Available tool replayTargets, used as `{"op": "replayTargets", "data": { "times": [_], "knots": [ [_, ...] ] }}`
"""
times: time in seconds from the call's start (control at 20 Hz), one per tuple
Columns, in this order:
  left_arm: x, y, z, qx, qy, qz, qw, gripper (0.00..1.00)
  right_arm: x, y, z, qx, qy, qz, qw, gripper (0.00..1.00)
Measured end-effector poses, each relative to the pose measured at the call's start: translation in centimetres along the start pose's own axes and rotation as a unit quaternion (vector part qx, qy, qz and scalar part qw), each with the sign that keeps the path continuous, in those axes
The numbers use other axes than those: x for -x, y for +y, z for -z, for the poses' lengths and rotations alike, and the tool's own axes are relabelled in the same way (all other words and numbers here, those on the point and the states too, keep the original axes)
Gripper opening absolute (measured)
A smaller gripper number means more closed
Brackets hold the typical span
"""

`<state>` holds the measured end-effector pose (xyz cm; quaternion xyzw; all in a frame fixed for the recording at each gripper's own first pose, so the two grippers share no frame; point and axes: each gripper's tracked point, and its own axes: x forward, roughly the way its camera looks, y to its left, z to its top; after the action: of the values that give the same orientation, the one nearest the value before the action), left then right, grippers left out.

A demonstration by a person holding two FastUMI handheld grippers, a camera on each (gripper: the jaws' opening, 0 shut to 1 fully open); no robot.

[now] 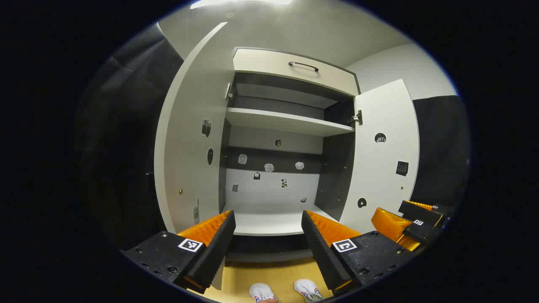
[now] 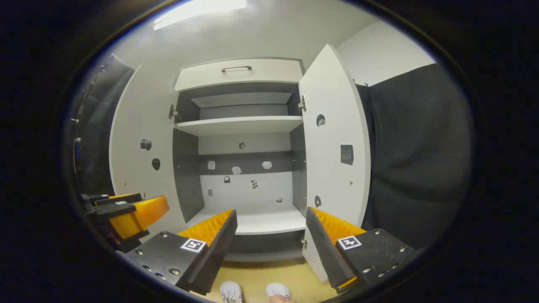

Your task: Grab one shoe with the right hand and put it into the shoe cabinet, grab the other shoe with the left hand and put it into the shoe cabinet; then close the right door with the right hand and the left door with the left hand.

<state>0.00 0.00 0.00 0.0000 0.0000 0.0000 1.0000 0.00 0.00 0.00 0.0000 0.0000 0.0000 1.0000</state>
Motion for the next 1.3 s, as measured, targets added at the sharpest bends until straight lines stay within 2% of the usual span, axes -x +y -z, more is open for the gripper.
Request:
{"op": "replayTargets", "data": {
  "times": [0.05,0.4,0.45,0.6,0.65,0.8,0.85,0.9,1.1,1.15,1.2,1.25,1.3],
  "knots": [
    [0.2,0.1,-0.1,0.0,-0.001,-0.002,1.0,0.96,0.0,0.0,0.3,-0.001,0.004,-0.002,1.0,0.98],
    [0.6,1.3,-1.1,0.003,-0.016,-0.01,1.0,0.96,-1.2,0.6,2.4,0.026,0.015,-0.016,0.999,0.98],
    [0.6,1.6,-1.1,0.001,-0.018,-0.014,1.0,0.99,-1.4,0.7,2.8,0.028,0.021,-0.018,0.999,0.98],
    [0.4,2.1,-1.2,-0.004,-0.019,-0.021,1.0,0.92,-2.1,0.9,4.2,0.034,0.037,-0.022,0.999,0.98],
    [0.3,2.3,-1.1,-0.003,-0.018,-0.022,1.0,0.96,-2.3,1.0,4.7,0.036,0.043,-0.022,0.998,0.98],
    [0.1,2.6,-0.7,-0.003,-0.014,-0.026,1.0,0.96,-2.8,1.1,5.8,0.039,0.053,-0.024,0.998,0.98],
    [0.1,2.7,-0.6,-0.004,-0.012,-0.027,1.0,0.96,-2.9,1.2,6.2,0.04,0.058,-0.027,0.997,0.94],
    [0.1,2.8,-0.5,-0.004,-0.01,-0.029,1.0,0.96,-3.1,1.4,7.0,0.04,0.067,-0.031,0.996,0.98],
    [0.1,3.3,-0.2,-0.003,-0.009,-0.036,0.999,0.96,-3.5,1.5,13.1,0.038,0.135,-0.04,0.989,0.98],
    [0.1,3.4,-0.1,-0.002,-0.008,-0.038,0.999,0.96,-3.5,1.3,14.9,0.038,0.154,-0.039,0.987,0.94],
    [0.2,3.6,0.0,-0.002,-0.007,-0.04,0.999,0.96,-3.5,1.3,16.7,0.038,0.172,-0.041,0.983,0.87],
    [0.2,3.7,0.1,-0.003,-0.006,-0.043,0.999,0.96,-3.5,1.2,18.7,0.037,0.193,-0.041,0.98,0.87],
    [0.3,3.9,0.2,-0.004,-0.005,-0.045,0.999,0.96,-3.2,1.0,20.5,0.035,0.213,-0.041,0.976,0.8]
  ]
}}
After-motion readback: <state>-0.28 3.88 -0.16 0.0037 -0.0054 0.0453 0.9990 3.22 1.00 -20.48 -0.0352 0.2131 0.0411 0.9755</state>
